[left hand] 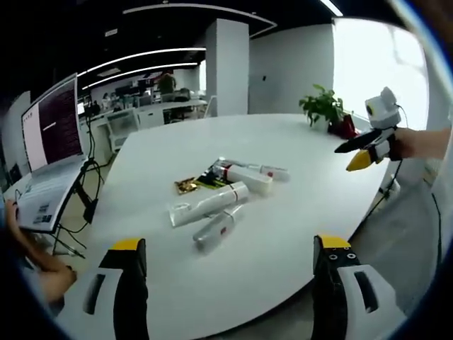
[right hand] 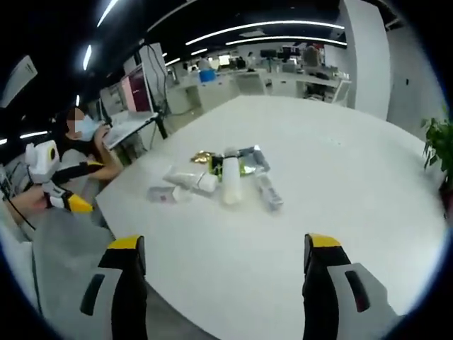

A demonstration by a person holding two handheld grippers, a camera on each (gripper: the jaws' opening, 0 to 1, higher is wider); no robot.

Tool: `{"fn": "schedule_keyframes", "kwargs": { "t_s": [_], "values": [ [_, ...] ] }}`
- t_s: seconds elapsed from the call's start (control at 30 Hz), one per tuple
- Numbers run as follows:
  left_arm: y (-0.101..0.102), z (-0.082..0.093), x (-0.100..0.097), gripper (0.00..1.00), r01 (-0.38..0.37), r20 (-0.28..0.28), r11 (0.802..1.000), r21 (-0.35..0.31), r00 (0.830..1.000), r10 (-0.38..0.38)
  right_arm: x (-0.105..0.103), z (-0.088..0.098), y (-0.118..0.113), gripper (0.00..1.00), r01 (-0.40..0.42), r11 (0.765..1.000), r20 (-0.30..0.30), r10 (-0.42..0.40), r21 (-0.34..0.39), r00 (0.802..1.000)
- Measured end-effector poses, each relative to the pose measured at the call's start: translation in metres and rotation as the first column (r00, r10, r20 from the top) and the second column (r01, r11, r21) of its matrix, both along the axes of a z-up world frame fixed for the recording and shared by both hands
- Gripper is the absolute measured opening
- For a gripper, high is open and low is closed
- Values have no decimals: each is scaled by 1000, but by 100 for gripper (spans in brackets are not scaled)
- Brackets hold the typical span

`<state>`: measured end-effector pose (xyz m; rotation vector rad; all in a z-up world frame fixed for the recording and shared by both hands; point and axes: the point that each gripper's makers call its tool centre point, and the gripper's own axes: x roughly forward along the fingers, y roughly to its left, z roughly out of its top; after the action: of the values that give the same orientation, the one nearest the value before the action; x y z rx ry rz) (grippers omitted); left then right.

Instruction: Arrange the skincare products in the storage area until every visible bottle or jar stands upright without overlapping.

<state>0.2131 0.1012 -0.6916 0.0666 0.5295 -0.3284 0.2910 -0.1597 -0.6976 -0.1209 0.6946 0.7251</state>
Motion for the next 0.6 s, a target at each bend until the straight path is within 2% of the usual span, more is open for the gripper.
{"fn": "schedule_keyframes", "kwargs": {
  "t_s": [0.17,0.37,0.6],
  "values": [
    [0,0,0,91,-3,0,1000,4,1000,3,8,-2,3,90,-46,998,-3,46,-48,999],
    [1,1,0,91,-6,8,1000,17,1000,6,28,-2,11,89,-74,995,-15,73,-71,997],
    [3,4,1,91,-14,20,1000,12,1000,14,40,-9,19,87,-111,988,-47,106,-105,993]
  ]
}}
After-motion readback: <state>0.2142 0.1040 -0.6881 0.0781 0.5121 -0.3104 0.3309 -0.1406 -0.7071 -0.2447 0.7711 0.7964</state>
